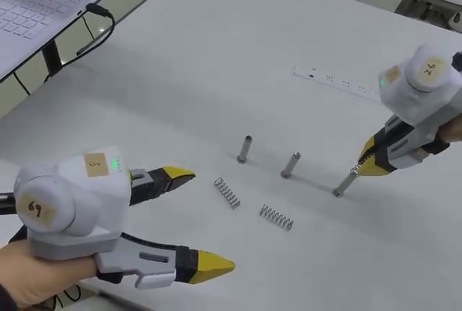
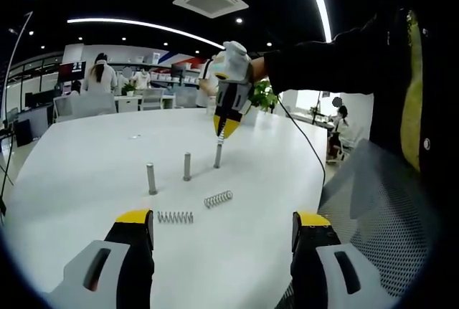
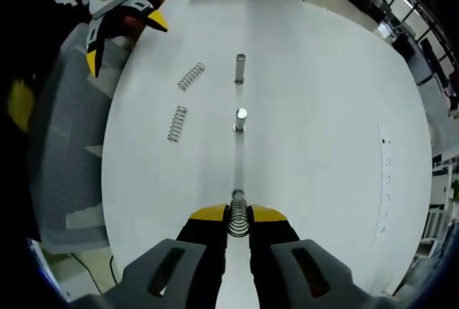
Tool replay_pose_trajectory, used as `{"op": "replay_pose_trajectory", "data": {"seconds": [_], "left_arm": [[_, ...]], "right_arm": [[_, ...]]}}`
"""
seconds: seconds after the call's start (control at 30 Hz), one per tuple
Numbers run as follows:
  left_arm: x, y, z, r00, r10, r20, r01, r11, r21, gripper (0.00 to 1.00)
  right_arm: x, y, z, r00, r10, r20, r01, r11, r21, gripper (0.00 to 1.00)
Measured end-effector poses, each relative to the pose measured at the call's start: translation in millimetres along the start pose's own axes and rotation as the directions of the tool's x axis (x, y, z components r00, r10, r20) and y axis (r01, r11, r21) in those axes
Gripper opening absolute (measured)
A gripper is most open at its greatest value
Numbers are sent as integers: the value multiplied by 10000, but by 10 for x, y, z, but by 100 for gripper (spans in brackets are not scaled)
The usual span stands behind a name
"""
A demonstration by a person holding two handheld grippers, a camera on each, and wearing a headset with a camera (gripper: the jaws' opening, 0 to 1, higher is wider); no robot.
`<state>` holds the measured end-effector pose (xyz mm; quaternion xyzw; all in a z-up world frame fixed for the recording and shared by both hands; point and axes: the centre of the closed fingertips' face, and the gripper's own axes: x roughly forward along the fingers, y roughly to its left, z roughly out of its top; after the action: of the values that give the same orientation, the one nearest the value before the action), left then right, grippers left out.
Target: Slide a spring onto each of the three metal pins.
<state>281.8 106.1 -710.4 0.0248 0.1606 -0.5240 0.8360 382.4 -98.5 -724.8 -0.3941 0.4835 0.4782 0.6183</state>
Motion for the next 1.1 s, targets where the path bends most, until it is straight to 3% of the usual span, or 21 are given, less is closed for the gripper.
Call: {"op": "replay_pose_trajectory", "data": {"seconds": [0.63,1.1], "left_arm": [[-37,37,0,9999,98,-32,-98,9999,-29,75],[-48,60,-10,9998,173,-36,-173,9998,-75,75]], "right_arm": [[97,13,-10,9999,99,-66,-98,9999,49,8],[328,23,-52,9994,196,-284,-190,9996,195,8]]}}
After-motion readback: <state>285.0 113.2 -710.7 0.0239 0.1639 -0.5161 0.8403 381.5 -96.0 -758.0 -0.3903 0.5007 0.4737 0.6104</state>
